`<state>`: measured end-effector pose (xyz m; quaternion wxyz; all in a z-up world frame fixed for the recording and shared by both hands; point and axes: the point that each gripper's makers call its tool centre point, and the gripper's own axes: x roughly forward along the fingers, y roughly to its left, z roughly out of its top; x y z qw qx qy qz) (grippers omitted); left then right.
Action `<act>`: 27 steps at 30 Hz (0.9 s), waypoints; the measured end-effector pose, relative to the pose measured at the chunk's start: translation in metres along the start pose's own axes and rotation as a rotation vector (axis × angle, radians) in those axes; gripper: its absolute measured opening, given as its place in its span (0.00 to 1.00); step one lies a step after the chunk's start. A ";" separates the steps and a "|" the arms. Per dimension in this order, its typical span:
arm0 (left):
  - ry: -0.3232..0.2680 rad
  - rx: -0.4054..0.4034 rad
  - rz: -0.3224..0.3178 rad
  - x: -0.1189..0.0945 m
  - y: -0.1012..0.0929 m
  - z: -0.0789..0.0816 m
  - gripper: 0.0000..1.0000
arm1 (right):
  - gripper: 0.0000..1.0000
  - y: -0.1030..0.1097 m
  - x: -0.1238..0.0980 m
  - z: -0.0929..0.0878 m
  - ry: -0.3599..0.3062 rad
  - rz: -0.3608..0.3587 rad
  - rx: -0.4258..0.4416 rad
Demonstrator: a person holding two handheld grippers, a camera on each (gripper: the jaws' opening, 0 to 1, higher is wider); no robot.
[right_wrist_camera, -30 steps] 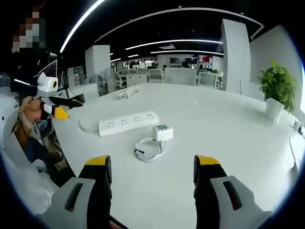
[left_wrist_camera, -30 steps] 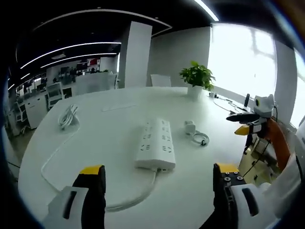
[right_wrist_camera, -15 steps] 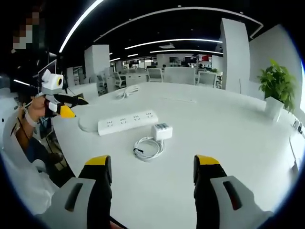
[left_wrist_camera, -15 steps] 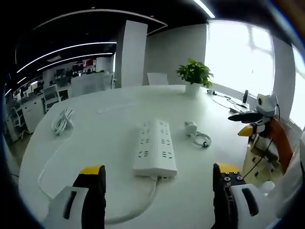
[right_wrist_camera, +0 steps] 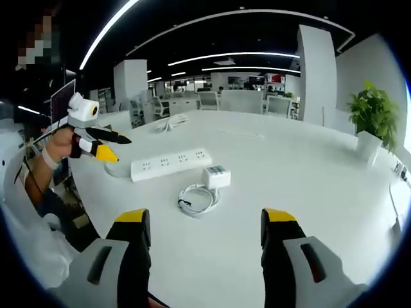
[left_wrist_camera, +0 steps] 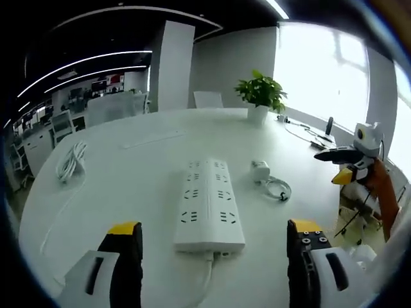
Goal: Straighten the power strip on the desk, plug the charger into it
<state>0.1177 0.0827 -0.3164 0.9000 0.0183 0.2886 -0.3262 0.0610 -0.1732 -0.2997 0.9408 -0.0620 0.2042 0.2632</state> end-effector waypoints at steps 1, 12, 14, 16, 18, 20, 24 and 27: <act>0.001 -0.001 0.001 0.001 0.000 0.000 0.93 | 0.69 0.000 0.000 0.000 0.000 0.000 0.000; 0.041 0.031 0.026 0.027 0.005 0.001 0.92 | 0.69 -0.002 0.000 -0.001 0.004 -0.001 -0.002; 0.054 0.039 0.034 0.035 0.008 0.001 0.91 | 0.69 -0.002 0.000 -0.002 0.006 0.001 -0.001; 0.061 0.030 0.027 0.040 0.008 0.001 0.91 | 0.69 -0.001 0.000 -0.002 0.006 0.001 -0.001; 0.070 0.026 0.026 0.045 0.007 0.000 0.90 | 0.69 -0.002 0.000 -0.001 0.005 -0.001 -0.001; 0.081 0.044 0.040 0.048 0.007 -0.002 0.90 | 0.69 -0.004 -0.002 -0.001 0.005 -0.005 -0.002; 0.090 0.040 0.036 0.053 0.008 -0.002 0.89 | 0.69 -0.008 -0.003 -0.003 0.009 -0.013 0.000; 0.106 0.034 0.037 0.059 0.008 -0.003 0.88 | 0.69 -0.007 -0.002 -0.003 0.011 -0.009 0.001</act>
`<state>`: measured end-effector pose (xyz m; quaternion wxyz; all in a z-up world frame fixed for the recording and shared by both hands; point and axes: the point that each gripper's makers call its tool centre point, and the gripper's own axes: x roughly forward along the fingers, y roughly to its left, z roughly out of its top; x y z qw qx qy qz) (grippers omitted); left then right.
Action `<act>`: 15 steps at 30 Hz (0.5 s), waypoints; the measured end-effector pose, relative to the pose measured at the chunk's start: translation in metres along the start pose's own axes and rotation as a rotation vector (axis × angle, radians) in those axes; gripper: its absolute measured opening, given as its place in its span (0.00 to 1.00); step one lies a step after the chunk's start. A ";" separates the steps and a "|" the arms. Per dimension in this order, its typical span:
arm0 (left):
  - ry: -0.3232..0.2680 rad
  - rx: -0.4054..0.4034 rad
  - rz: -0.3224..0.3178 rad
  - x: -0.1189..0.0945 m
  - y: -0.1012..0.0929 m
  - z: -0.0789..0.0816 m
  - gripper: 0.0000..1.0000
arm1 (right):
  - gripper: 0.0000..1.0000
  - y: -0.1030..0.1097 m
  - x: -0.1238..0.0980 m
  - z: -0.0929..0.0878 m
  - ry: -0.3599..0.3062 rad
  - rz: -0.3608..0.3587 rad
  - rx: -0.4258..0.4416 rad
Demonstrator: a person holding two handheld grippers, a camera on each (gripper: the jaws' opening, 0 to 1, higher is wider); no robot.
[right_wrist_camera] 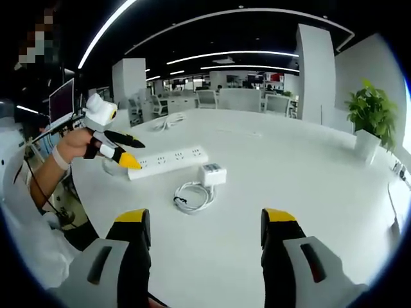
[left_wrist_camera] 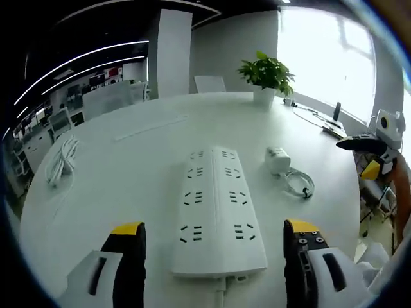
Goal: Straighten the power strip on the desk, plug the charger into it
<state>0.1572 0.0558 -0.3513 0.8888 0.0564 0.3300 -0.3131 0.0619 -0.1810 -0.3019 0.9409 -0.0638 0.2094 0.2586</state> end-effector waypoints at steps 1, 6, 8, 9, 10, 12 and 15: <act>0.005 0.003 -0.002 0.001 -0.002 0.000 0.88 | 0.69 0.000 0.000 0.000 0.000 0.002 0.001; 0.018 0.015 -0.014 0.006 -0.005 0.003 0.83 | 0.69 -0.001 -0.001 0.000 0.000 0.000 0.001; 0.023 0.020 -0.015 0.007 -0.005 0.003 0.82 | 0.69 -0.002 -0.001 -0.001 0.000 -0.002 0.004; 0.025 0.022 -0.013 0.007 -0.005 0.002 0.82 | 0.69 -0.002 -0.001 -0.001 0.000 -0.002 0.005; 0.027 0.023 -0.013 0.008 -0.005 0.002 0.82 | 0.69 -0.002 -0.001 -0.001 0.000 -0.001 0.005; 0.030 0.028 -0.012 0.009 -0.006 0.001 0.83 | 0.69 -0.002 -0.001 -0.002 0.001 -0.001 0.006; 0.042 0.022 -0.011 0.011 -0.004 -0.003 0.84 | 0.69 -0.003 -0.002 -0.003 0.003 -0.002 0.009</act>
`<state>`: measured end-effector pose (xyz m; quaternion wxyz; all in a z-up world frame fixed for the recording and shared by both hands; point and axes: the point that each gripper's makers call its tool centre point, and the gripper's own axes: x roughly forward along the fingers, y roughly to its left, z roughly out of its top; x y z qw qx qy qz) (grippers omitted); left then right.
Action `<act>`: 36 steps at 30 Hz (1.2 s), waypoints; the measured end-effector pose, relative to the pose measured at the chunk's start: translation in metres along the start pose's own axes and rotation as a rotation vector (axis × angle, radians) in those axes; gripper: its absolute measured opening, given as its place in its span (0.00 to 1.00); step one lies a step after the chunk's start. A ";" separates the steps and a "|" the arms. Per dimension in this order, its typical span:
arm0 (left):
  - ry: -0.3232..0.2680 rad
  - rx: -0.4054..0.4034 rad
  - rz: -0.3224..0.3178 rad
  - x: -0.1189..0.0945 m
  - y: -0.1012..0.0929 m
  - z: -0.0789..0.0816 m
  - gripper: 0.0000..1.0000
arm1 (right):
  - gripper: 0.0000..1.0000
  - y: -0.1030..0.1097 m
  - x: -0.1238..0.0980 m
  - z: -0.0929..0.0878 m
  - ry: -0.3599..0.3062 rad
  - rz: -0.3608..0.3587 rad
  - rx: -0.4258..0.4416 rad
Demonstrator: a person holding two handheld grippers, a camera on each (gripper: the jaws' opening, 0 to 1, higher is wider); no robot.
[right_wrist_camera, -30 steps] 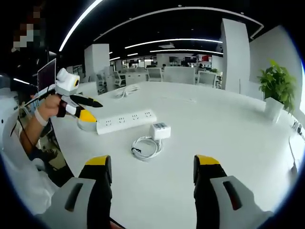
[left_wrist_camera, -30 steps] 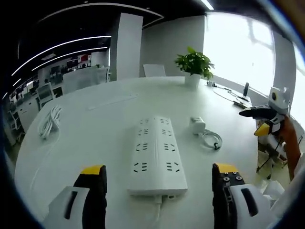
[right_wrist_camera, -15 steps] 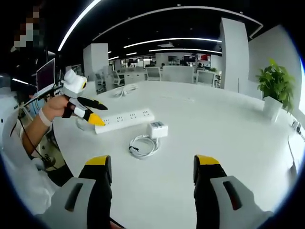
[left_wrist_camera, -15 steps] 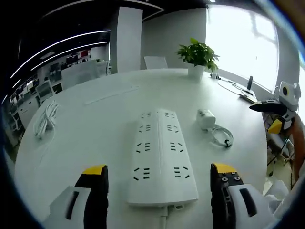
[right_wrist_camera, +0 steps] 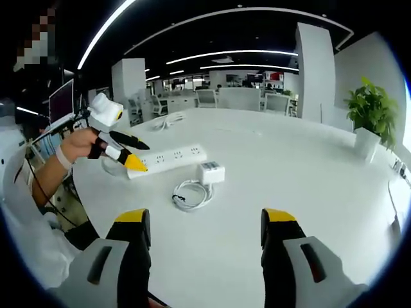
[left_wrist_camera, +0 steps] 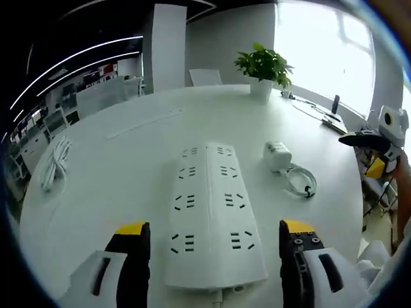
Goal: Straighten the power strip on the desk, plug the charger into it
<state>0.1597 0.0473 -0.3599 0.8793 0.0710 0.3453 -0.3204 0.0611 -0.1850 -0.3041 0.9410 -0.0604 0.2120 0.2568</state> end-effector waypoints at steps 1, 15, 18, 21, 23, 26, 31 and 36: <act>0.000 0.003 -0.004 0.001 0.000 0.000 0.84 | 0.69 -0.001 0.000 0.000 0.000 0.000 0.000; 0.043 0.026 0.009 0.012 0.002 -0.007 0.79 | 0.69 -0.004 0.000 -0.003 0.001 0.008 0.009; 0.055 0.033 0.003 0.014 0.001 -0.010 0.75 | 0.69 -0.004 -0.001 -0.004 0.001 0.006 0.010; 0.060 0.019 -0.005 0.015 0.000 -0.011 0.74 | 0.69 -0.003 -0.001 -0.005 0.002 0.007 0.012; 0.061 0.018 -0.005 0.015 0.000 -0.011 0.74 | 0.69 -0.003 -0.001 -0.005 0.002 0.007 0.013; 0.059 0.024 -0.004 0.015 0.000 -0.011 0.74 | 0.69 -0.003 -0.001 -0.006 0.001 0.011 0.014; 0.055 0.036 -0.007 0.016 -0.001 -0.010 0.74 | 0.68 -0.002 0.001 -0.005 0.001 0.018 0.009; 0.046 0.036 -0.013 0.016 0.000 -0.009 0.74 | 0.65 0.008 0.016 0.026 -0.039 0.081 -0.209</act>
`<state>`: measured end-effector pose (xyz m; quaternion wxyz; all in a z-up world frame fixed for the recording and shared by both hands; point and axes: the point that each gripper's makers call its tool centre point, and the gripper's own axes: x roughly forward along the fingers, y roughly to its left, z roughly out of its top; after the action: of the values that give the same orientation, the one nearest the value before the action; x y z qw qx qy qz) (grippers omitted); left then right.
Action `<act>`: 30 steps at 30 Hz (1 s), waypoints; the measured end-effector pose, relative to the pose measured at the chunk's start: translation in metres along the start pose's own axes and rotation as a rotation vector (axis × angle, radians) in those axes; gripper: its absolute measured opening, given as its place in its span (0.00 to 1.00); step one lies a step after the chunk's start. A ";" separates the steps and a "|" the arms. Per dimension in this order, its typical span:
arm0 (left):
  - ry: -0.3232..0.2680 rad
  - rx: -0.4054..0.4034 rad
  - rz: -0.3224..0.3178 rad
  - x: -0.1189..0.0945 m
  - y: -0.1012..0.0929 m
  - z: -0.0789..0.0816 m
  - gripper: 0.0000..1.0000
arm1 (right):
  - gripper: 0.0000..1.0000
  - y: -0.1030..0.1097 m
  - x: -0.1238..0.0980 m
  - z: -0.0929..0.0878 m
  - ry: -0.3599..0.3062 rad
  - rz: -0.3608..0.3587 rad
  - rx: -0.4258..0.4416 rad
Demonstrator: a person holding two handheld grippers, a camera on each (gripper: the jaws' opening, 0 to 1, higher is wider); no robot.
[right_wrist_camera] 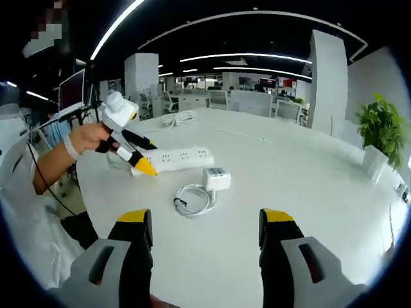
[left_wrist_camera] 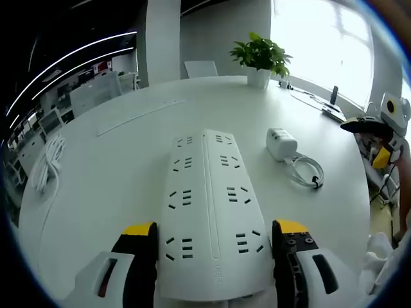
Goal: Straighten the power strip on the desk, plug the charger into it
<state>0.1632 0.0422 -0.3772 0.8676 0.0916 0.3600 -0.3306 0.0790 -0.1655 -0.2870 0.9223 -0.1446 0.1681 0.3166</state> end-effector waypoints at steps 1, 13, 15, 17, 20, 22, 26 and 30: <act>-0.001 0.001 0.000 0.000 0.000 0.000 0.74 | 0.63 0.004 0.006 0.013 -0.016 0.034 -0.059; -0.025 0.000 -0.005 0.000 0.001 0.001 0.74 | 0.65 0.015 0.094 0.070 0.092 0.225 -0.464; -0.025 -0.001 -0.006 0.000 0.001 0.001 0.74 | 0.66 0.016 0.104 0.072 0.110 0.244 -0.491; -0.024 -0.001 -0.006 0.000 0.001 0.000 0.74 | 0.68 0.017 0.109 0.074 0.115 0.258 -0.521; -0.022 -0.003 -0.010 -0.001 0.000 -0.001 0.74 | 0.70 0.011 0.130 0.076 0.153 0.310 -0.647; -0.023 -0.002 -0.010 -0.001 0.000 -0.001 0.74 | 0.73 0.007 0.139 0.077 0.164 0.337 -0.719; -0.029 -0.005 -0.014 -0.001 0.000 -0.002 0.74 | 0.79 0.007 0.157 0.080 0.167 0.414 -0.879; -0.030 -0.009 -0.018 -0.001 -0.001 -0.002 0.74 | 0.80 0.014 0.174 0.079 0.190 0.503 -0.988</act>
<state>0.1608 0.0431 -0.3780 0.8703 0.0795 0.3493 -0.3379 0.2165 -0.0320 -0.2884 0.6217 -0.5428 0.1114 0.5536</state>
